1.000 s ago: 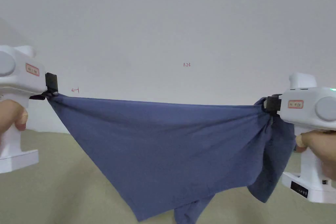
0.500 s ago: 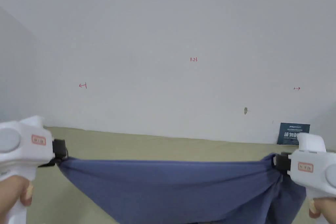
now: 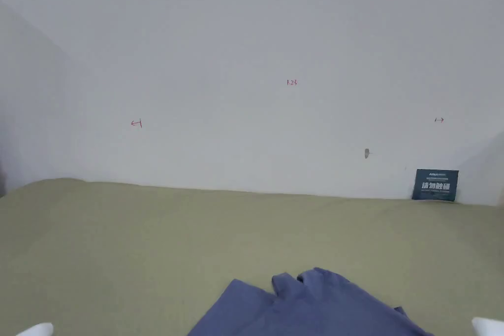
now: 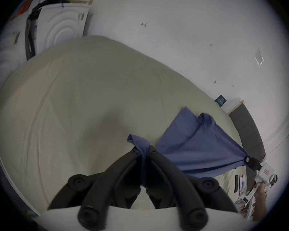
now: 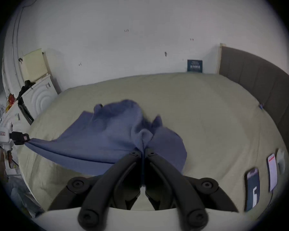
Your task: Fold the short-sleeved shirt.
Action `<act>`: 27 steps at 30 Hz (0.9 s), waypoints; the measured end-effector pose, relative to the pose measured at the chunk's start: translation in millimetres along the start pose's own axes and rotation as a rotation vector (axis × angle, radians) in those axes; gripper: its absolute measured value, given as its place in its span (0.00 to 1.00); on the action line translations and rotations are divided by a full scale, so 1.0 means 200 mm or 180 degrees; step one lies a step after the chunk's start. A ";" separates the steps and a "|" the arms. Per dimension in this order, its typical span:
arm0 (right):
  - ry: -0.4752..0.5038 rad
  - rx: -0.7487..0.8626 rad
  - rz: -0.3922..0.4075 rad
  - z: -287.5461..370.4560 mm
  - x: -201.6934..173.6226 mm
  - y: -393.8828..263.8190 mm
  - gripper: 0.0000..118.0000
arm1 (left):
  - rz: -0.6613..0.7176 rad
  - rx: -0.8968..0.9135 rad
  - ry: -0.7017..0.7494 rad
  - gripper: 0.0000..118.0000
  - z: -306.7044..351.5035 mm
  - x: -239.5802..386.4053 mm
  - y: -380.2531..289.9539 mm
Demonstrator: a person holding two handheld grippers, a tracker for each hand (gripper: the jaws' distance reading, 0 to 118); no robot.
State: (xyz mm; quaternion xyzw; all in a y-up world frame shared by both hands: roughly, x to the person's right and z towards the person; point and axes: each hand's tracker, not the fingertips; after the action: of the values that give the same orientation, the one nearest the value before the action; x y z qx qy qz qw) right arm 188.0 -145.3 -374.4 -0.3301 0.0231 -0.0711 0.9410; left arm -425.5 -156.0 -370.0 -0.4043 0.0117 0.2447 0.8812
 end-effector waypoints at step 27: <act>-0.0596 0.0609 0.0243 0.43 -0.22 -0.18 0.11 | -0.1073 0.0855 0.0088 0.02 0.30 0.40 -0.34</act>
State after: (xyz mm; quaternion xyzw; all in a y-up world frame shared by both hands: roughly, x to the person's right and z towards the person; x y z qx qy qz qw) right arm 147.7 -113.7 -285.9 -0.2429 -0.0591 -0.0061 0.9682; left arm -336.5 -117.4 -299.2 -0.2828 -0.0114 0.0845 0.9554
